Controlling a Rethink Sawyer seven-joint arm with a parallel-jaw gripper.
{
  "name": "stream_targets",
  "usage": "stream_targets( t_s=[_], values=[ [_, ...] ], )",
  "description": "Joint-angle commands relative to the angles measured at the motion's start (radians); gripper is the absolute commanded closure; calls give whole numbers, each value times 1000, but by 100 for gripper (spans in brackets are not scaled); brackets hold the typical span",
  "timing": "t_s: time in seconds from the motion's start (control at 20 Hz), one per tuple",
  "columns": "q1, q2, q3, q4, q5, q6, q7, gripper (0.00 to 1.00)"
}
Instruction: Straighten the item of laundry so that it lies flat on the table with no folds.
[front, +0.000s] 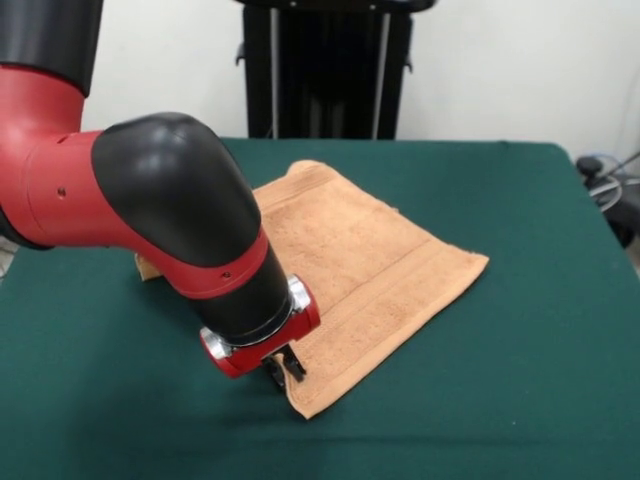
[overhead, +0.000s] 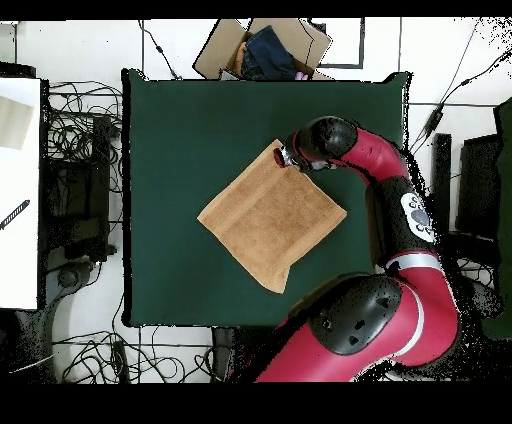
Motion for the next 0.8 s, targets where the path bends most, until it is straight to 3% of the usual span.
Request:
stream_targets(
  t_s=[0.05,0.8],
  values=[
    [74,166,-44,-95,8,-232,291,100],
    [113,186,-76,-152,49,-223,306,100]
  ],
)
